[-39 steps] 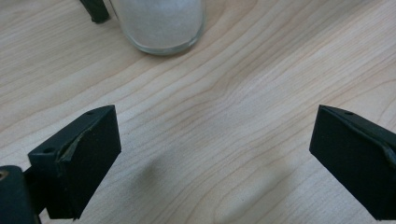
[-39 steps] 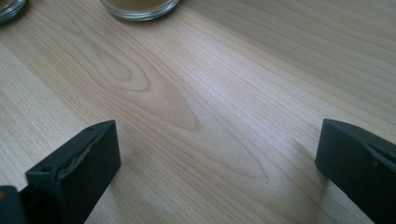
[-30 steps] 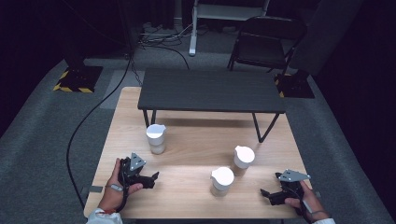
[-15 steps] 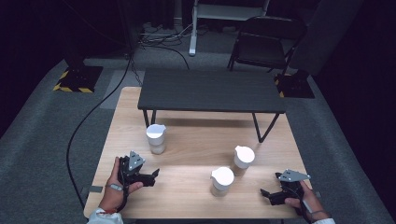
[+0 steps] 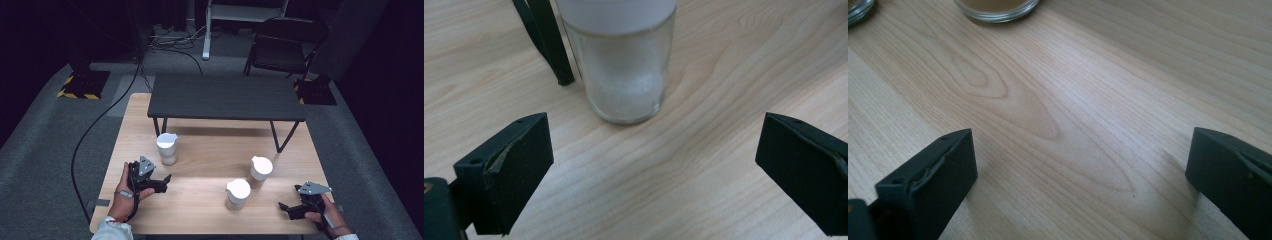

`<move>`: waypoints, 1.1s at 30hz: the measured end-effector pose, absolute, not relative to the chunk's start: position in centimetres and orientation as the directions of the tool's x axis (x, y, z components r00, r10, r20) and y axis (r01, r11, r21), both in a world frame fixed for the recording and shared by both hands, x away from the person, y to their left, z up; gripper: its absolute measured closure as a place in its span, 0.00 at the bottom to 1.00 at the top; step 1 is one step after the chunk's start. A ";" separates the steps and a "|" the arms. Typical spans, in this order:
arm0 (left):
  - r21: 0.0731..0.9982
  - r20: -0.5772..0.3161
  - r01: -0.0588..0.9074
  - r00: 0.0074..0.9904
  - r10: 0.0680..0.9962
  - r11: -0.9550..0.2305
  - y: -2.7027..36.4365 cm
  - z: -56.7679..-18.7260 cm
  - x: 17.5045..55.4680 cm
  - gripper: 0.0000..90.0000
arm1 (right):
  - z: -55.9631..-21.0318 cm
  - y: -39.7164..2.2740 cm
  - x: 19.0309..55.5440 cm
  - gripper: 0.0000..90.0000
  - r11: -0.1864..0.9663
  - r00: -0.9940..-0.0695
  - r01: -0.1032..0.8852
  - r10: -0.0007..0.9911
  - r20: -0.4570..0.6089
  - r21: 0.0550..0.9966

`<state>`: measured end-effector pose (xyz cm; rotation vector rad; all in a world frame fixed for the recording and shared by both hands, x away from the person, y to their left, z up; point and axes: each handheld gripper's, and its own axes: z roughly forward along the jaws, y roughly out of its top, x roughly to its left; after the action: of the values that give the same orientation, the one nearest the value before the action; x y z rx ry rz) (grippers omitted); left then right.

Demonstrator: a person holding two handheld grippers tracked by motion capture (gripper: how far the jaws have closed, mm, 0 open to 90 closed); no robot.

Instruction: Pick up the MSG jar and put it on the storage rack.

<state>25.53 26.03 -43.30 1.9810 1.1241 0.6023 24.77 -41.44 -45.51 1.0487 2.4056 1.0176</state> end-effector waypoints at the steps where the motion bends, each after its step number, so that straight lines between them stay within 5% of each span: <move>1: 0.803 0.029 0.504 0.500 0.866 -0.318 26.0 -43.3 25.5 0.02 | -45.5 -41.4 24.8 0.00 0.475 -0.677 0.504 0.736 -0.012 0.721; 33: 0.835 -0.070 0.502 0.503 0.861 -0.226 26.2 -42.8 29.5 0.02 | -45.5 -41.4 24.8 0.00 0.475 -0.676 0.504 0.737 -0.012 0.721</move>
<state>29.51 26.22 -42.80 1.8838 1.1291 0.5246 24.78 -41.41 -45.50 1.0498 2.4051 1.0172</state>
